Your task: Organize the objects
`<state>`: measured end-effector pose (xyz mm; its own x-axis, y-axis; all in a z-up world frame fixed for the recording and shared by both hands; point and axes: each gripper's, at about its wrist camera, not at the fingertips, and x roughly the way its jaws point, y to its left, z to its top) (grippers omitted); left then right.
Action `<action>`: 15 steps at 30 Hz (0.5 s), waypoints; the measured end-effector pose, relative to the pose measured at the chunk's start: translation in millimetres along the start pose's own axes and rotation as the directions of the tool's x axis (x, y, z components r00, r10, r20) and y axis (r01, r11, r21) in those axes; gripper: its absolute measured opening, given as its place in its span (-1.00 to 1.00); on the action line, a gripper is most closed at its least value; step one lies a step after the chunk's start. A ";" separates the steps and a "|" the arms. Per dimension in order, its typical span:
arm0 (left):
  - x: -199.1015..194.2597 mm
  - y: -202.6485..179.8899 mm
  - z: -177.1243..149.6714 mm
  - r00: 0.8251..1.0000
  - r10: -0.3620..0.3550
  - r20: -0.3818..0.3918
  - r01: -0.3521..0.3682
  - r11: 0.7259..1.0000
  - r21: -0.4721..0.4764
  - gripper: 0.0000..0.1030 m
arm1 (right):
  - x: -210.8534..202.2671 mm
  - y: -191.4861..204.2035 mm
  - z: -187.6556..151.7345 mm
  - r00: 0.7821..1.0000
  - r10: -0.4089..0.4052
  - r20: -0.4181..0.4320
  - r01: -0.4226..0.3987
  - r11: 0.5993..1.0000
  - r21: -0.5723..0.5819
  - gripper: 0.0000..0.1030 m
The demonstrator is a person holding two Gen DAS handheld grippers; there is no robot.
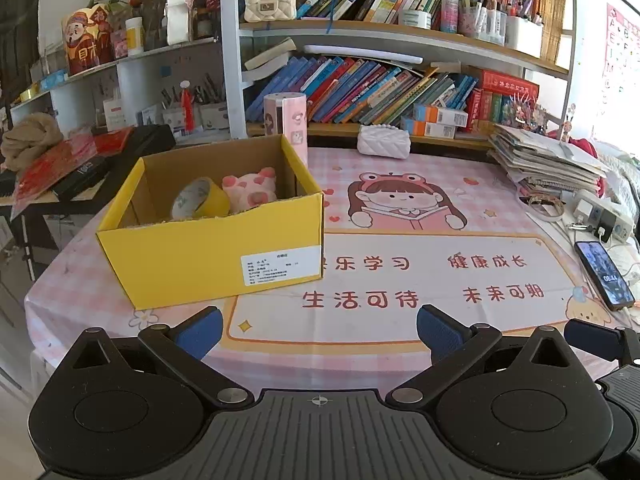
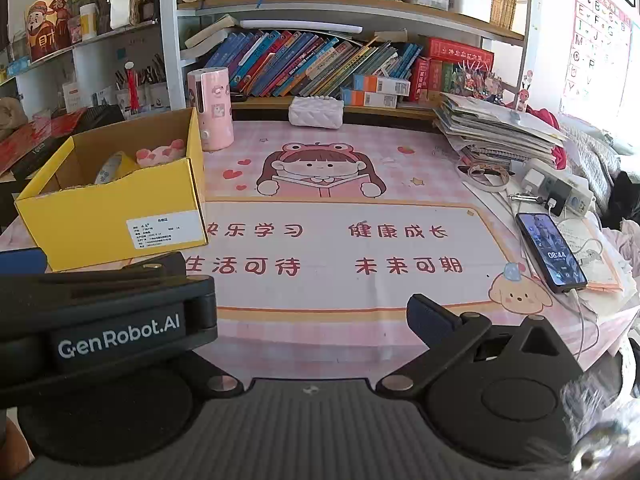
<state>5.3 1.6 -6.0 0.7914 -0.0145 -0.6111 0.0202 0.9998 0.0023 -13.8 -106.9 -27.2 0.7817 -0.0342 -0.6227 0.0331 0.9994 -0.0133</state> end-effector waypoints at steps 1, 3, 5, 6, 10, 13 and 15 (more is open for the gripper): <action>0.2 -0.3 0.3 1.000 -0.002 -0.001 0.002 1.000 0.000 1.00 | 0.1 -0.4 0.6 1.000 -0.001 -0.002 0.001 1.000 0.000 1.00; -0.4 -0.7 -0.8 1.000 -0.005 -0.002 0.005 1.000 0.003 1.00 | -0.1 -0.7 -1.2 1.000 -0.003 -0.001 0.003 1.000 0.000 1.00; -0.8 -1.3 -1.5 1.000 -0.009 -0.003 0.009 1.000 0.007 1.00 | -0.6 -1.2 -2.6 1.000 -0.005 0.000 0.005 1.000 0.003 1.00; -1.0 -1.9 -1.9 1.000 -0.010 -0.004 0.010 1.000 0.009 1.00 | -1.3 -1.8 -3.8 1.000 -0.005 0.000 0.005 1.000 0.005 1.00; -0.5 -4.7 -3.8 1.000 -0.019 -0.012 0.019 1.000 0.017 1.00 | -3.1 -4.1 -7.4 1.000 -0.009 -0.002 0.010 1.000 0.014 1.00; -0.3 -6.8 -4.5 1.000 -0.026 -0.015 0.026 0.999 0.020 1.00 | -4.6 -5.2 -9.6 1.000 -0.017 -0.005 0.018 1.000 0.021 1.00; -0.1 -6.7 -4.9 0.999 -0.031 -0.016 0.032 0.999 0.019 1.00 | -5.3 -5.7 -10.3 1.000 -0.022 -0.005 0.022 0.999 0.024 1.00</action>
<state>2.1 -5.0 -9.8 0.7805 -0.0456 -0.6235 0.0566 0.9984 -0.0022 -24.6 -112.4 -31.8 0.7778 -0.0565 -0.6260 0.0654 0.9978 -0.0088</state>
